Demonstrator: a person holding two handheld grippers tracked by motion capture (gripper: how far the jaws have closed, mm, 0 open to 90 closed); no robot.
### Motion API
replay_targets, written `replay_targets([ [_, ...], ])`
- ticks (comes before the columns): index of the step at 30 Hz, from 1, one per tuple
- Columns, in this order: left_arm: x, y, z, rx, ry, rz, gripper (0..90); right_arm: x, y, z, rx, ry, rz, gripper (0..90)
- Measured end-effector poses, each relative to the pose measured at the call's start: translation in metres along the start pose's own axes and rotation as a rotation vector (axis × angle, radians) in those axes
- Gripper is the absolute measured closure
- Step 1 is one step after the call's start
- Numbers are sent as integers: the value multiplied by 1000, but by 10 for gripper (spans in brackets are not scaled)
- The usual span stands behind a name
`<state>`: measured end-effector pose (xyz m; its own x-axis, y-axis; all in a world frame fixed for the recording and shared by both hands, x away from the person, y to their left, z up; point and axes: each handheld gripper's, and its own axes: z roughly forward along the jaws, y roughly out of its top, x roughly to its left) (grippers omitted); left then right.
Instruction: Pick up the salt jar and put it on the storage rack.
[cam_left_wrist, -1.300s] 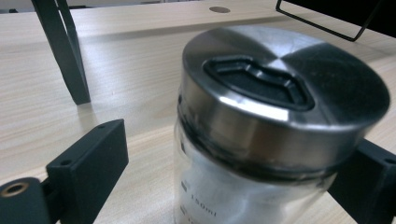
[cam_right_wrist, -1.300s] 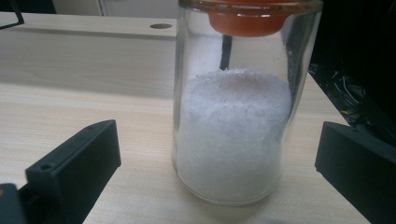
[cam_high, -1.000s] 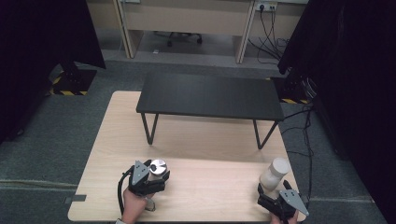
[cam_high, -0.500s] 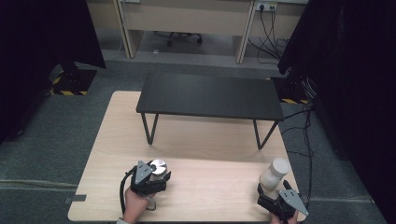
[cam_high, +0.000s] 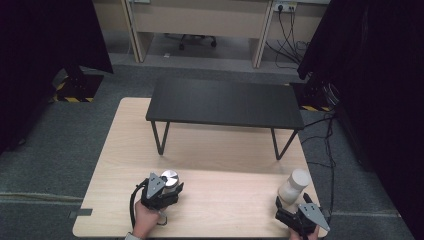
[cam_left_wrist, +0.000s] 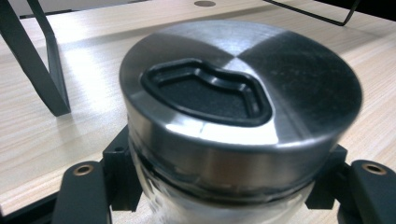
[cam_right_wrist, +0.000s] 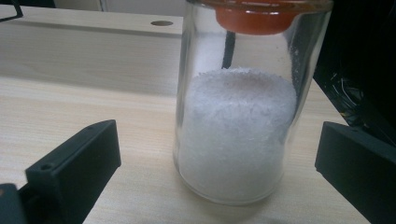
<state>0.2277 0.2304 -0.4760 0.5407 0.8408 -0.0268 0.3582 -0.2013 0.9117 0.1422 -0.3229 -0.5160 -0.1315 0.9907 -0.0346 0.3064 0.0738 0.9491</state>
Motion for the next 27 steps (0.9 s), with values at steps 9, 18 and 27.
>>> replay_targets([
  [9,-3,4,-3,16,10,-10,307,-1,0,0,-2,2,3,3],
  [18,-3,12,-8,20,20,-20,308,-1,0,0,2,7,2,3],
  [27,-5,29,-18,10,32,-19,308,-2,0,0,2,11,9,3],
])
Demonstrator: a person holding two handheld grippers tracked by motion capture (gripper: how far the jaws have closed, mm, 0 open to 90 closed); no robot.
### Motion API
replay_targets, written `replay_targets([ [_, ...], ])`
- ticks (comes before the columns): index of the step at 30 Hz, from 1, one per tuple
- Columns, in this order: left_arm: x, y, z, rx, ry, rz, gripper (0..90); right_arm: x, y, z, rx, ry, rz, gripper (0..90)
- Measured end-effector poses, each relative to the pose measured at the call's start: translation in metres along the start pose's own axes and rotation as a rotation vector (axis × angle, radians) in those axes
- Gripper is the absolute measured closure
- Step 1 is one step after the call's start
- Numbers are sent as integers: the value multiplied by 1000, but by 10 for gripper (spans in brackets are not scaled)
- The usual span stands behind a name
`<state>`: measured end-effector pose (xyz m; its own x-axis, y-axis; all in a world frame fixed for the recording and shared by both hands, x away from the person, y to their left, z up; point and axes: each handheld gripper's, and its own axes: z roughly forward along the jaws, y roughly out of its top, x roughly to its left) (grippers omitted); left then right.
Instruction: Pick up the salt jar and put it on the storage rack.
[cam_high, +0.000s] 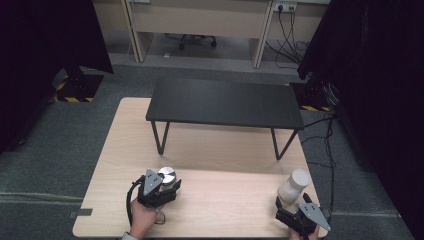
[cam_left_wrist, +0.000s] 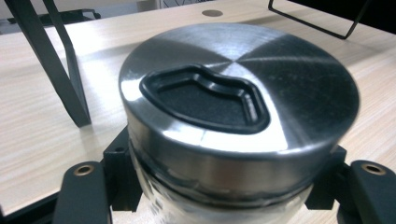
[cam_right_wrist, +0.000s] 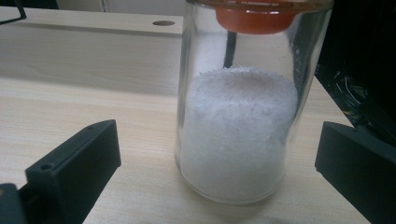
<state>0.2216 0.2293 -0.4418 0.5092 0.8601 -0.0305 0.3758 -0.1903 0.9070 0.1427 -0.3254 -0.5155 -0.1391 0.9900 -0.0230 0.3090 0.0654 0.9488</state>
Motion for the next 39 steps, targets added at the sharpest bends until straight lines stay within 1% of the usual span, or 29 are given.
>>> replay_targets([
  [4,-2,8,-3,6,10,-17,308,-1,0,0,-2,2,5,3],
  [9,-2,19,-9,6,23,-17,308,-2,-1,-1,-6,7,12,3],
  [16,-3,40,-16,-12,51,-18,308,-3,-2,-1,-12,12,19,3],
  [17,-3,42,-17,-14,55,-21,308,-4,-2,-1,-14,14,21,3],
  [19,-3,46,-17,-17,64,-40,308,-5,-3,-1,-16,16,28,3],
  [21,-2,51,-17,-21,68,-48,308,-5,-3,-2,-18,17,31,3],
  [25,-4,60,-18,-32,78,-48,308,-6,-3,-2,-20,21,34,3],
  [35,-5,92,-20,-48,94,-16,308,-7,-3,-2,-21,27,41,3],
  [39,-4,101,-20,-57,100,-13,308,-7,-3,-2,-22,25,48,3],
])
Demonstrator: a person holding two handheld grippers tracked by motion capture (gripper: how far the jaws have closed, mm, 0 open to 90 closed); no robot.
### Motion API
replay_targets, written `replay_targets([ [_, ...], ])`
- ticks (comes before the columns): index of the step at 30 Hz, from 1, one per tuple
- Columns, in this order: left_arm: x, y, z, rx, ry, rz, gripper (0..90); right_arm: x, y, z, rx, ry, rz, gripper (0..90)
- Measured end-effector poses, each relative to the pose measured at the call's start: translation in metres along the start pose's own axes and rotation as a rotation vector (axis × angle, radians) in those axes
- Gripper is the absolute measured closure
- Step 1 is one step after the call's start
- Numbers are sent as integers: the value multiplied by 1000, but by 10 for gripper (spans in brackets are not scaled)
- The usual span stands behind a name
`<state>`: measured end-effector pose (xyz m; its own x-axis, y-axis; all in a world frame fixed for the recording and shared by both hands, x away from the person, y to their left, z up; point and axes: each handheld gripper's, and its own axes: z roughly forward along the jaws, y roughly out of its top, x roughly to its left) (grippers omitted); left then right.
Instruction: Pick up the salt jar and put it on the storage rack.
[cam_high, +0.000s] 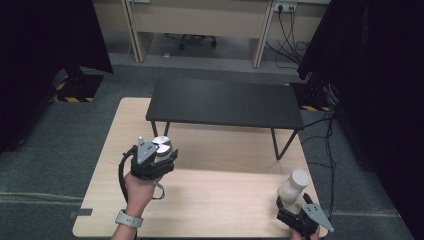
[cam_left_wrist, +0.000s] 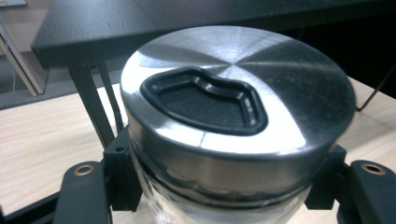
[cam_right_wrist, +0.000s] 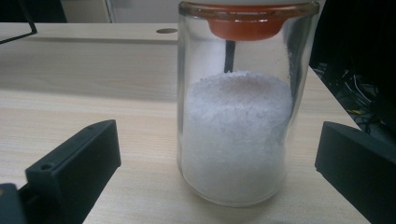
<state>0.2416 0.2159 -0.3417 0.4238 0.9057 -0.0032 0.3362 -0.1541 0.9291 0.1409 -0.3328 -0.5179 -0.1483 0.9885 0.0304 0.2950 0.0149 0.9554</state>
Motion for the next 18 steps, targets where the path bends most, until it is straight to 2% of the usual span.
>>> replay_targets([
  [10,1,21,0,-14,10,3,308,0,1,0,8,2,-2,3],
  [18,1,39,4,-13,25,-10,309,0,1,0,6,2,-1,3],
])
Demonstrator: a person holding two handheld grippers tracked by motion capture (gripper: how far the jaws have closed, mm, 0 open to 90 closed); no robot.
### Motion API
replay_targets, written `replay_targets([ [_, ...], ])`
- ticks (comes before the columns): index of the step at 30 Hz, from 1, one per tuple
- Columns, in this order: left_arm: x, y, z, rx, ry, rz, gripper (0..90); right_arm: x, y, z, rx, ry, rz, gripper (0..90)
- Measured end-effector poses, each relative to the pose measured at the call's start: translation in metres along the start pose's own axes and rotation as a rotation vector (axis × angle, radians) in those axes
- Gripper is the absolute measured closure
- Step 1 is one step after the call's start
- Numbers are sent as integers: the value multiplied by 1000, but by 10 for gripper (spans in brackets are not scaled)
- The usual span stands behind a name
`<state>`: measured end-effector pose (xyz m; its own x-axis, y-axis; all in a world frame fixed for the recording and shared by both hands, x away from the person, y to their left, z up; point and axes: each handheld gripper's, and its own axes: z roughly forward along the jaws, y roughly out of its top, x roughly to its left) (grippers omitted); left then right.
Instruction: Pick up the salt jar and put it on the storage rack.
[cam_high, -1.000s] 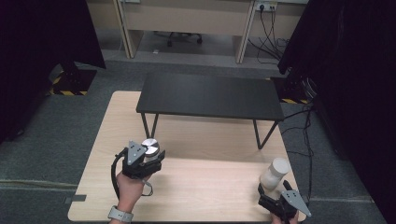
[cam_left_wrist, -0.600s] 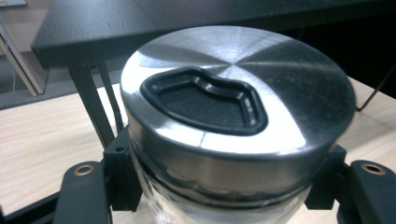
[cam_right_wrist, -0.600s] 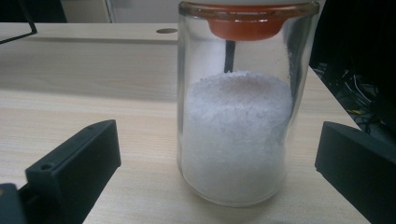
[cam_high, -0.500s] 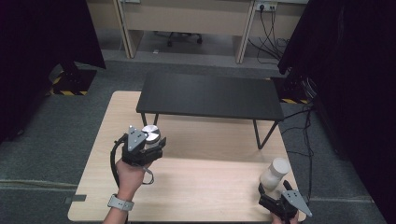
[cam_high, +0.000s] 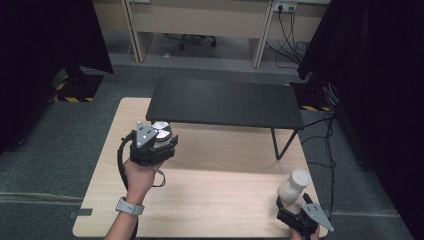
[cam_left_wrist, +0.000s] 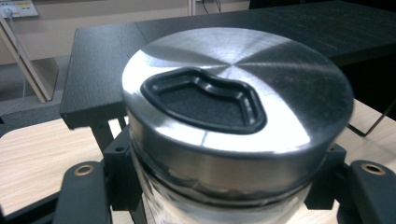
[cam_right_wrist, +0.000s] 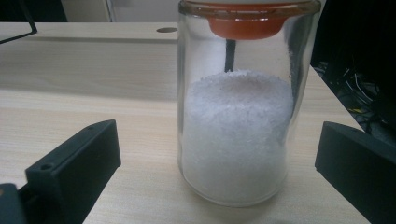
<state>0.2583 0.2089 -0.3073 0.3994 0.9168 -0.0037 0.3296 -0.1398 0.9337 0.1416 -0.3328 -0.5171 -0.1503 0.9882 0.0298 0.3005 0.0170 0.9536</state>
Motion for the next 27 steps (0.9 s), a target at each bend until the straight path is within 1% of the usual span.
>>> replay_targets([
  [4,0,8,3,-2,1,5,309,1,0,0,2,-1,-7,3],
  [7,-1,14,7,-1,7,9,309,1,0,0,0,-1,-4,3],
  [11,0,21,11,-4,8,1,309,0,0,0,-3,-1,-2,3],
  [18,1,31,16,-16,9,7,309,1,-1,0,-7,-4,-1,3],
  [21,1,36,19,-13,11,12,308,1,-1,0,-7,-6,-1,3],
  [25,3,42,22,-14,12,8,309,1,-1,0,-7,-7,0,3],
  [27,3,45,23,-17,13,14,309,1,-1,0,-6,-7,0,3],
])
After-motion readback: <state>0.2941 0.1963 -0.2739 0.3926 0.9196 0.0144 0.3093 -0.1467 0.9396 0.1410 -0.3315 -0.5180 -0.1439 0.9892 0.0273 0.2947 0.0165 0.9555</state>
